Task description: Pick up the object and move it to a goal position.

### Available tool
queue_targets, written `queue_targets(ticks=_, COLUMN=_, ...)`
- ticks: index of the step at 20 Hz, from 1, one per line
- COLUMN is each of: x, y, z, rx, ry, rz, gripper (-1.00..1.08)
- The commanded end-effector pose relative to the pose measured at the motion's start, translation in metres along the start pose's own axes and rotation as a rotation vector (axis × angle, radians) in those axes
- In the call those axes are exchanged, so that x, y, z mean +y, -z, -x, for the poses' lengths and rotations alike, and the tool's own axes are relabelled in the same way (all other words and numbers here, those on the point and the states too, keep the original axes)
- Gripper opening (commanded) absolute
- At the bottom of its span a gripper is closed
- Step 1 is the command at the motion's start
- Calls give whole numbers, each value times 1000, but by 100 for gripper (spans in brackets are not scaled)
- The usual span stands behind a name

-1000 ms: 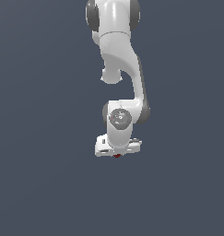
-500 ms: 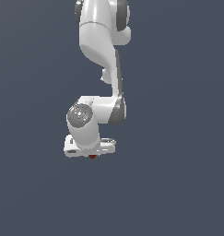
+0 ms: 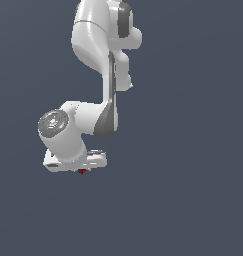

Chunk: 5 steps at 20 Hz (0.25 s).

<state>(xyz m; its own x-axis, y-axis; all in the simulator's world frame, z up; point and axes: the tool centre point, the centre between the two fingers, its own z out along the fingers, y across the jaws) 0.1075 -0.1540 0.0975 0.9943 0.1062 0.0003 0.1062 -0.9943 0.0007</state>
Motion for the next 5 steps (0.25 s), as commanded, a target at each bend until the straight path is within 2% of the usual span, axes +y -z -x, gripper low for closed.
queue_targets(ticks=1, x=6, y=2, z=-1, rx=0, ry=2, rz=-1, gripper=-100)
queue_targets(ticks=5, x=8, y=3, z=-2, rx=0, ry=2, rz=-1, gripper=-100)
